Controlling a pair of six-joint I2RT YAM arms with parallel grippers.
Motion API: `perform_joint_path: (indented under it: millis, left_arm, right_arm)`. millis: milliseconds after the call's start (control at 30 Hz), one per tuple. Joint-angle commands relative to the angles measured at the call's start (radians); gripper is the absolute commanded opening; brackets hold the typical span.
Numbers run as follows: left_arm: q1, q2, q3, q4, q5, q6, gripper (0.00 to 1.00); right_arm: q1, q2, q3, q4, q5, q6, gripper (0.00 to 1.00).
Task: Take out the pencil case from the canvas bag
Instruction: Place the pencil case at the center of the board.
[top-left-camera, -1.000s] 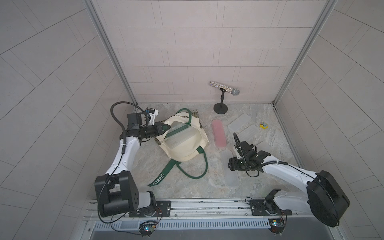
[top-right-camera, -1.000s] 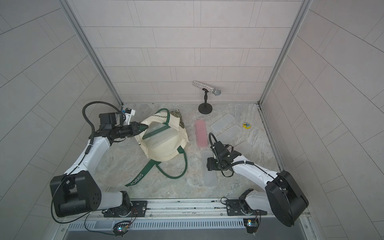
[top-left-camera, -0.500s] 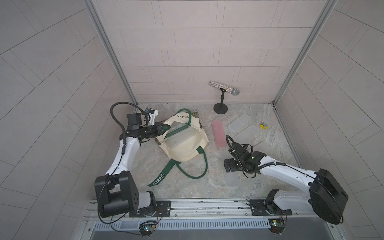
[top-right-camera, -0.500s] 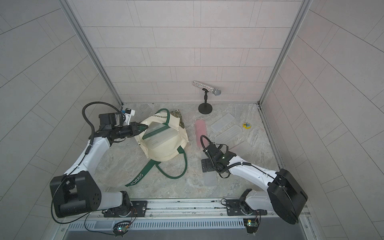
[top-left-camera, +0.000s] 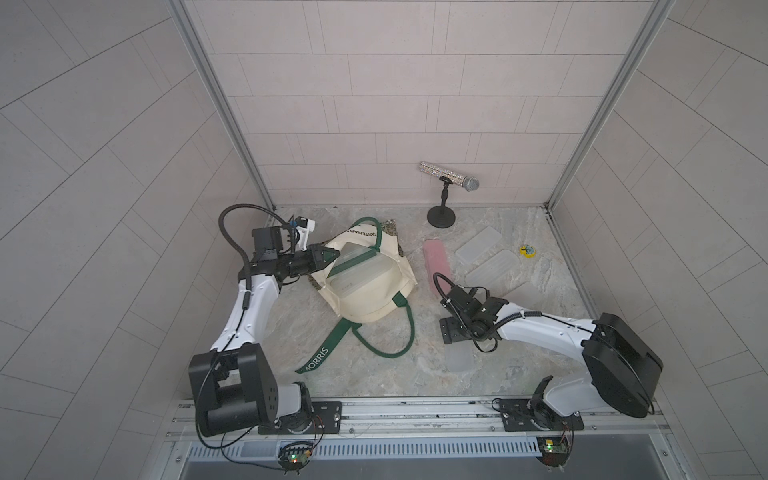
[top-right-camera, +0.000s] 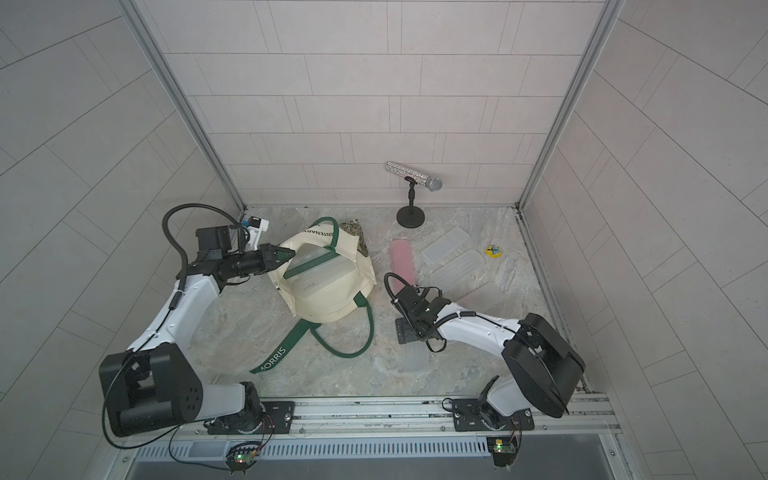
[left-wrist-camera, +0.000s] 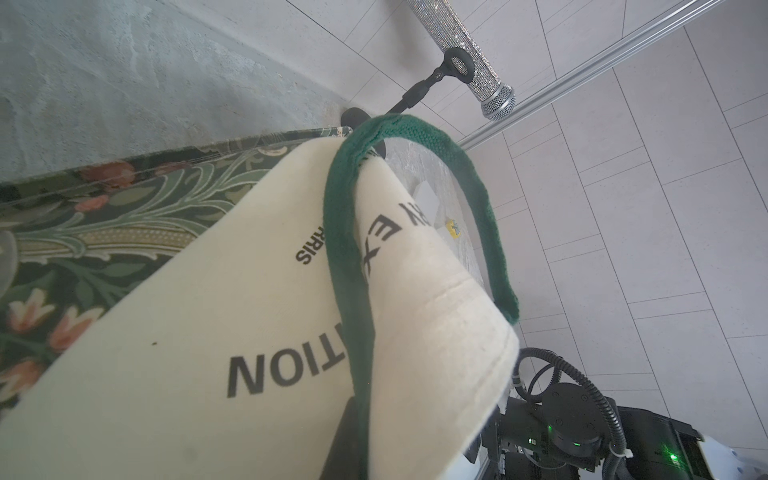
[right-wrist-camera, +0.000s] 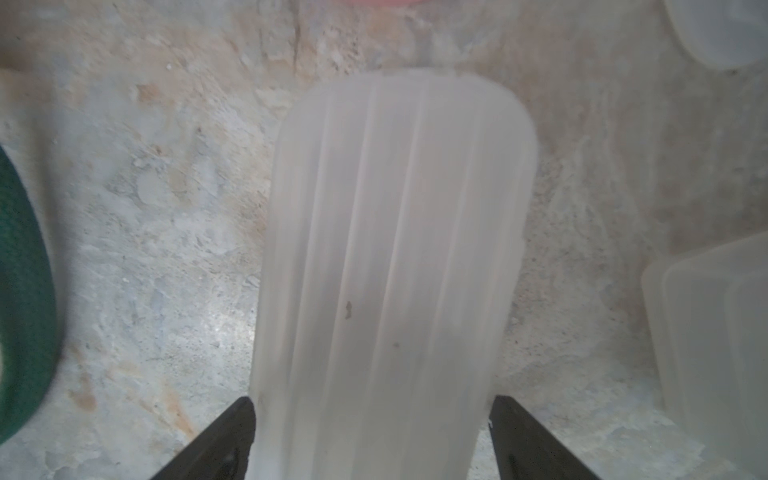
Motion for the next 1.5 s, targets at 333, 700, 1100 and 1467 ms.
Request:
perform_joint_path:
  millis: [333, 700, 1100, 1467]
  left_arm:
    - [0.017, -0.038, 0.000, 0.067, 0.042, -0.008, 0.00]
    - [0.019, -0.038, -0.003, 0.074, 0.043, -0.012, 0.00]
    - [0.020, -0.038, -0.004, 0.080, 0.045, -0.021, 0.00]
    - [0.020, -0.041, -0.005, 0.084, 0.045, -0.029, 0.00]
  right_arm:
    - [0.009, -0.018, 0.033, -0.073, 0.063, -0.012, 0.99]
    - [0.029, -0.067, 0.048, -0.095, 0.072, -0.011, 1.00]
    - [0.043, 0.030, 0.057, -0.097, 0.098, 0.014, 0.97]
    - [0.035, 0.109, 0.103, -0.157, 0.123, -0.069, 0.90]
